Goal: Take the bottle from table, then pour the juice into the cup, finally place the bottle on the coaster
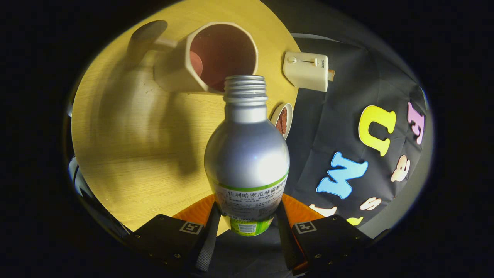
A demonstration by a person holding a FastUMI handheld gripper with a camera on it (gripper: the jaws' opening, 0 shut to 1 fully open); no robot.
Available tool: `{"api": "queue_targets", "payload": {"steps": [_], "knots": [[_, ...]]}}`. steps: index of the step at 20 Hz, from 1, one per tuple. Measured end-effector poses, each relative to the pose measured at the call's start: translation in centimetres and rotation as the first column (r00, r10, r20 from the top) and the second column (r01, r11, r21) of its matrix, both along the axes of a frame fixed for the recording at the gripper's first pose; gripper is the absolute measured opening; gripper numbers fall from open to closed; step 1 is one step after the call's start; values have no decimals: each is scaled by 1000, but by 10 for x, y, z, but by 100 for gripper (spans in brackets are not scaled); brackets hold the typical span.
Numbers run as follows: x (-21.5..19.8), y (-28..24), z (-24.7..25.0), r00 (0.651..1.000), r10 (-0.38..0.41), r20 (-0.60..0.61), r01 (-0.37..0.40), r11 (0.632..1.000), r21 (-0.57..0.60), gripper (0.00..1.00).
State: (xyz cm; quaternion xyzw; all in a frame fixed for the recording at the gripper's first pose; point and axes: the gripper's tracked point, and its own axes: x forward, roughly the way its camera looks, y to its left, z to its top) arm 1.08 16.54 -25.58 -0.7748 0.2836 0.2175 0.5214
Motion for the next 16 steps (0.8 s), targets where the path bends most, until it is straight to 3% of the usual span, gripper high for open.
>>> {"api": "queue_targets", "payload": {"steps": [16], "knots": [[6, 4, 4, 999, 33, -21, -35, 995, -95, 71]]}}
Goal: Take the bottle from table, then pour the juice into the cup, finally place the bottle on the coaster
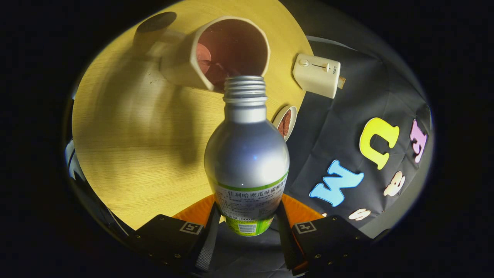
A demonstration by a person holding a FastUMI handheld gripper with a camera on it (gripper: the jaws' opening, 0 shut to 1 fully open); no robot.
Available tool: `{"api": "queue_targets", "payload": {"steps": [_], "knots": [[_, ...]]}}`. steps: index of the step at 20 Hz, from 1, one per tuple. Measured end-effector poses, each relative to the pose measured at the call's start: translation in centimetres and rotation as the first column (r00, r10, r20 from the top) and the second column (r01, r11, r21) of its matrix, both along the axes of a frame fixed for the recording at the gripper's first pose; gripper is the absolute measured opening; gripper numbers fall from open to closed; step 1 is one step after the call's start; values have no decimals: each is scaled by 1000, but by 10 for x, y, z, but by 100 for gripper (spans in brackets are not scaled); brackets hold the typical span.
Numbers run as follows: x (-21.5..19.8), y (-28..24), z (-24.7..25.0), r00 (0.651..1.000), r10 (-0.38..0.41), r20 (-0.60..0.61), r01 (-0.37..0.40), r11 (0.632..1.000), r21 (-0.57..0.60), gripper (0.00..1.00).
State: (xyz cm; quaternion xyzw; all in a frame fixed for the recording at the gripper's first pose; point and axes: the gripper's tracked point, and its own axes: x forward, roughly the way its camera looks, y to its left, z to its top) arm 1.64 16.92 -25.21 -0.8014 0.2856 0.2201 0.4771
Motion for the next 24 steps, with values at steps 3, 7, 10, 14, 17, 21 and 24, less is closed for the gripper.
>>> {"api": "queue_targets", "payload": {"steps": [3, 7, 10, 14, 17, 21, 24], "knots": [[1, 1, 0, 1000, 5, -3, -5, 1000, -5, 71], [3, -2, 1, 1000, 0, -7, 0, 1000, -24, 71], [8, -3, 4, 1000, 8, -7, -8, 999, -43, 71], [11, 1, 10, 1000, 19, -6, -19, 997, -72, 71], [9, 2, 11, 999, 29, -20, -31, 994, -100, 71], [9, 4, 16, 999, 42, -22, -44, 992, -121, 71], [10, 8, 18, 998, 55, -25, -58, 988, -146, 71]]}}
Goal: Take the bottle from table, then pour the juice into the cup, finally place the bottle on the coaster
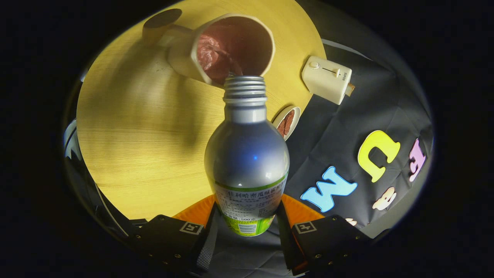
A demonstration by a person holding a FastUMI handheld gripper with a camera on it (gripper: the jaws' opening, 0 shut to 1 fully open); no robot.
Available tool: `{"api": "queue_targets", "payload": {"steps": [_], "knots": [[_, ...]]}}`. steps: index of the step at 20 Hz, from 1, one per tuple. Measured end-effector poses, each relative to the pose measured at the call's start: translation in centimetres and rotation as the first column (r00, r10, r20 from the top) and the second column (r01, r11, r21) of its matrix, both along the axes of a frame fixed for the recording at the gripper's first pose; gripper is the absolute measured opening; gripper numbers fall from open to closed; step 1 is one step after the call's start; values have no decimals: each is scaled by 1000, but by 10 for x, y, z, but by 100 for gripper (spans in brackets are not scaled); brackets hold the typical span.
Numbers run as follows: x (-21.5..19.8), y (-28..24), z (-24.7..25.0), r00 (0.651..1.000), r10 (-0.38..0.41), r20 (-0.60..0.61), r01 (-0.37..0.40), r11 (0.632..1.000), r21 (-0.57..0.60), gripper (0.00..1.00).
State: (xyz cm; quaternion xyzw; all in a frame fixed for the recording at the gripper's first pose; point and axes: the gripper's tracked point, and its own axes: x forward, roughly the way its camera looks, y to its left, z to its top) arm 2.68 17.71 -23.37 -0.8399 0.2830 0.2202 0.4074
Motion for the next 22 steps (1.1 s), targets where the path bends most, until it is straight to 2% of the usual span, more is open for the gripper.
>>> {"api": "queue_targets", "payload": {"steps": [8, 22], "knots": [[0, 8, 4, 1000, 23, -17, -24, 998, -55, 71], [0, 13, 11, 999, 14, -40, -18, 993, -114, 71]]}}
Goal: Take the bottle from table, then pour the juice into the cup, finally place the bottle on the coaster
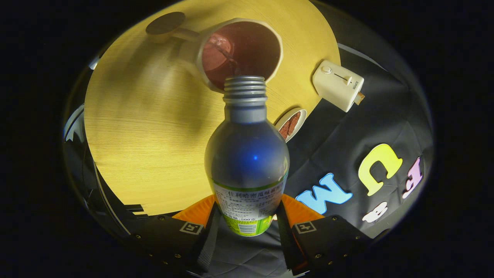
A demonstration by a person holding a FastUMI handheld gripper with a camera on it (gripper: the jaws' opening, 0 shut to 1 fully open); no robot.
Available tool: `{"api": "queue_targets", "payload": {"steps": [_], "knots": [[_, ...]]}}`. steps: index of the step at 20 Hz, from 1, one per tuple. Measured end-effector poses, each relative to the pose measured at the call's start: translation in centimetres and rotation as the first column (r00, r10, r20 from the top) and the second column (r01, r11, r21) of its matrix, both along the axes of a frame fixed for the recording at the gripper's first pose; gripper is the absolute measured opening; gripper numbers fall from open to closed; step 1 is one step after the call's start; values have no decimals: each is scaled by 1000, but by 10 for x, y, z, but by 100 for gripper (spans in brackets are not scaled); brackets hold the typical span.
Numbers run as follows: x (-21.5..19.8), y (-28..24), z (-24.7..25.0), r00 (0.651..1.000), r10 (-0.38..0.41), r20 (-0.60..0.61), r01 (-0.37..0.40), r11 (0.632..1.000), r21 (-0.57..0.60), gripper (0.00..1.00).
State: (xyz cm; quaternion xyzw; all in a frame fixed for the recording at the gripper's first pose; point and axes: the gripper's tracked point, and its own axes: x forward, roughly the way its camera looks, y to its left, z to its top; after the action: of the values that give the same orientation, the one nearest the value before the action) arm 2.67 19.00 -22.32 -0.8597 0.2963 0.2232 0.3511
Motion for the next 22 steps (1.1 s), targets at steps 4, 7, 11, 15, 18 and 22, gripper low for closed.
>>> {"api": "queue_targets", "payload": {"steps": [4, 7, 11, 15, 18, 22], "knots": [[0, 1, 4, 1000, -2, 0, 2, 1000, -20, 70], [1, 4, 5, 1000, -1, -2, 1, 1000, -31, 71], [-1, 4, 8, 1000, 2, -8, -2, 999, -50, 71], [0, 6, 12, 1000, 2, -7, -2, 999, -54, 71], [2, 8, 14, 1000, 12, -5, -12, 998, -64, 71], [2, 12, 13, 1000, 16, -11, -16, 998, -67, 71]]}}
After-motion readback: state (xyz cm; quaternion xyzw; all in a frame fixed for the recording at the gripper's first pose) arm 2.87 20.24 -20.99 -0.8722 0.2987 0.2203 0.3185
